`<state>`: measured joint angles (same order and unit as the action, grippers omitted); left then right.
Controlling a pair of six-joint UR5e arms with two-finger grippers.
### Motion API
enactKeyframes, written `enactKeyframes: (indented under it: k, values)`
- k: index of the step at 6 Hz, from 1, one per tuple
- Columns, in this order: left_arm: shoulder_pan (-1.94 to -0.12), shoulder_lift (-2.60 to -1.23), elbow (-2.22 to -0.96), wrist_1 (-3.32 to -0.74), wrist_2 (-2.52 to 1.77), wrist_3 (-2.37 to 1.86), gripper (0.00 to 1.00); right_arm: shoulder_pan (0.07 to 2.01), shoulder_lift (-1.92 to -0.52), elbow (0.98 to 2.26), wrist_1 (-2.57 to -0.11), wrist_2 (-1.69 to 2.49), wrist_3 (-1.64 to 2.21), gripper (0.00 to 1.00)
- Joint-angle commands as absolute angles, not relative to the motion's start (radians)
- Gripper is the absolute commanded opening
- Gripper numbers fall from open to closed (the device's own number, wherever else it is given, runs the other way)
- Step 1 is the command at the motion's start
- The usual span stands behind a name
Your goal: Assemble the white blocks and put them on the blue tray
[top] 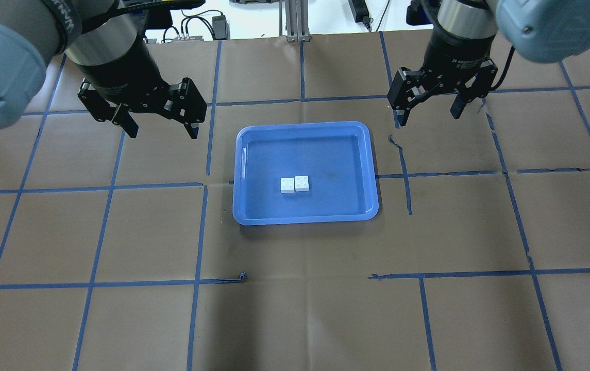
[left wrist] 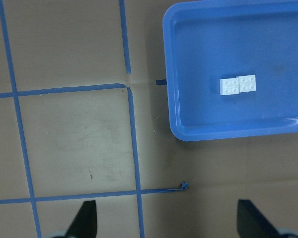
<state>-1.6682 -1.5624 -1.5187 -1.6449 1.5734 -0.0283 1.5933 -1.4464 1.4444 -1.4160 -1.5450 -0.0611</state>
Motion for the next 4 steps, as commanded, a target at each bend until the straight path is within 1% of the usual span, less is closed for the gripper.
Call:
enactKeyframes:
  k: [1,4]
  values:
    - [-1.661,-1.560,-1.511,-1.652,1.572,-0.014,0.99,1.576,-1.503,1.425,-1.322,-1.571,-0.008,1.00]
    - [-1.666,-1.559,-1.505,-1.652,1.572,-0.003,1.00,1.546,-1.517,1.427,-1.341,-1.569,-0.005,1.00]
